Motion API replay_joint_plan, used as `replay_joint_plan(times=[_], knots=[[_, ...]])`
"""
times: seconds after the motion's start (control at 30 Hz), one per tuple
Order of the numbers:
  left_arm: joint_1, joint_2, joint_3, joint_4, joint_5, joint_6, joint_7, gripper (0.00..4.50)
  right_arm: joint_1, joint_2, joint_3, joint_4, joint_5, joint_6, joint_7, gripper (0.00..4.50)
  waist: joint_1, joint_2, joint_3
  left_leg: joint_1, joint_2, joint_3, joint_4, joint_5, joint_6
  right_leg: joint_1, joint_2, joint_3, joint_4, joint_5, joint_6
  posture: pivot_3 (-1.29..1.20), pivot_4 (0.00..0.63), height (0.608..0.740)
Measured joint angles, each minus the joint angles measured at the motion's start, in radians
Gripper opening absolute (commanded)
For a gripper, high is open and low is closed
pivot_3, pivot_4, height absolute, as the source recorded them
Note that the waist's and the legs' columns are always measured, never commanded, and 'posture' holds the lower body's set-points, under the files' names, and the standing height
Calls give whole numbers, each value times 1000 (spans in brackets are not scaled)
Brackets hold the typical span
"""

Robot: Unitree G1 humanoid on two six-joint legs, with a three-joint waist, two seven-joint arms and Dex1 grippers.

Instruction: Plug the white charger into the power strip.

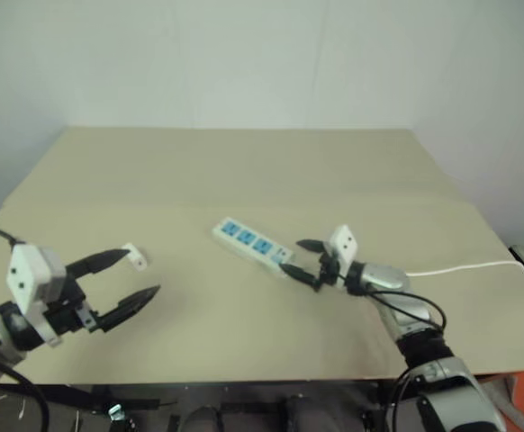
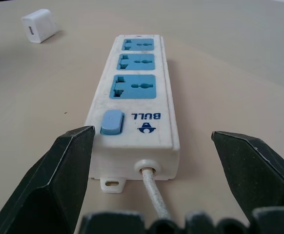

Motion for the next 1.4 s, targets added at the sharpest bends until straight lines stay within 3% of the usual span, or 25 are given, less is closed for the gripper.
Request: replay_joint_plan(times=[0.37, 1.0, 1.4], knots=[[2, 3, 1, 0, -37, 10, -9, 4500, -11, 44, -5, -6, -10, 21, 21, 4466, 3, 0, 0, -3, 0, 0, 0, 0, 0, -2, 0, 0, 0, 0, 1, 0, 150, 740], [2, 33, 2, 1, -94, 31, -20, 4500, -172, 148, -4, 296, -117, -108, 28, 4466, -8, 0, 0, 0, 1, 0, 0, 0, 0, 0, 1, 0, 0, 1, 1, 0, 150, 740], [13, 33, 2, -5, -97, 32, -8, 4500, -203, 159, -7, 353, -146, -151, 60, 4466, -24, 0, 0, 0, 1, 0, 0, 0, 0, 0, 0, 0, 0, 1, 1, 0, 150, 740]])
